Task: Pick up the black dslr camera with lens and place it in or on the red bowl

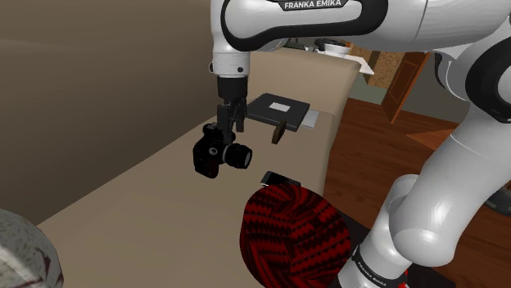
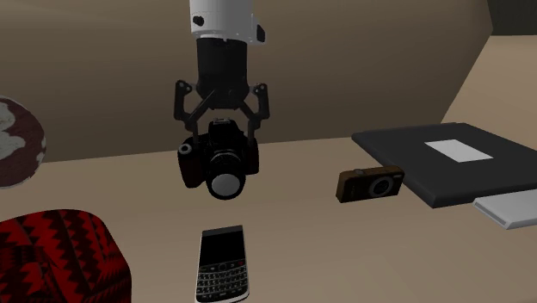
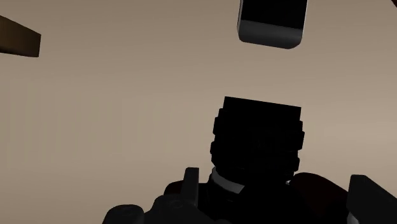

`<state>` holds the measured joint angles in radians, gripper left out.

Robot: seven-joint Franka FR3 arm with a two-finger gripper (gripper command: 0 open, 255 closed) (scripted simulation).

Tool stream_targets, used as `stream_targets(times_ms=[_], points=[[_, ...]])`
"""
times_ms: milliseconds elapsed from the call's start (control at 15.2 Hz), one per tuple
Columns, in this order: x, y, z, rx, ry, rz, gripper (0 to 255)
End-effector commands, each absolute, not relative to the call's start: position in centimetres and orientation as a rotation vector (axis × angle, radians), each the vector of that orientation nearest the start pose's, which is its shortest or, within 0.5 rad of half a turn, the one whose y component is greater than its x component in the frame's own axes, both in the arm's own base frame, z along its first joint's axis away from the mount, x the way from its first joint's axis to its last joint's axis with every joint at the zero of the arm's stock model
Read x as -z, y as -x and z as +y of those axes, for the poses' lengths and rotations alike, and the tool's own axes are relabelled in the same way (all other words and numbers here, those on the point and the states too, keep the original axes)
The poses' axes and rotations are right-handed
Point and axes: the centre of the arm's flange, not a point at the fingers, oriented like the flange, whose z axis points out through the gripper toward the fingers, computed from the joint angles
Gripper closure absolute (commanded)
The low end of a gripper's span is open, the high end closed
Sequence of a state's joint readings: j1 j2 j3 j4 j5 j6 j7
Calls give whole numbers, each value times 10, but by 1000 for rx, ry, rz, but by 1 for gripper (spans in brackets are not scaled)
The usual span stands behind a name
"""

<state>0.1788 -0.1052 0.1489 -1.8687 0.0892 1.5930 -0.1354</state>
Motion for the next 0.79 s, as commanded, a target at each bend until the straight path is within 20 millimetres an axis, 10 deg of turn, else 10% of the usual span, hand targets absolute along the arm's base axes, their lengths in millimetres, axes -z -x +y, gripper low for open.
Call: stream_targets(times_ms=[0,462,528,726], points=[[-534,-478,177,-273,2995,-688,0],[-534,-478,177,-273,2995,-688,0],[-534,-478,177,-273,2995,-688,255],[-534,-478,177,-273,2995,-688,255]])
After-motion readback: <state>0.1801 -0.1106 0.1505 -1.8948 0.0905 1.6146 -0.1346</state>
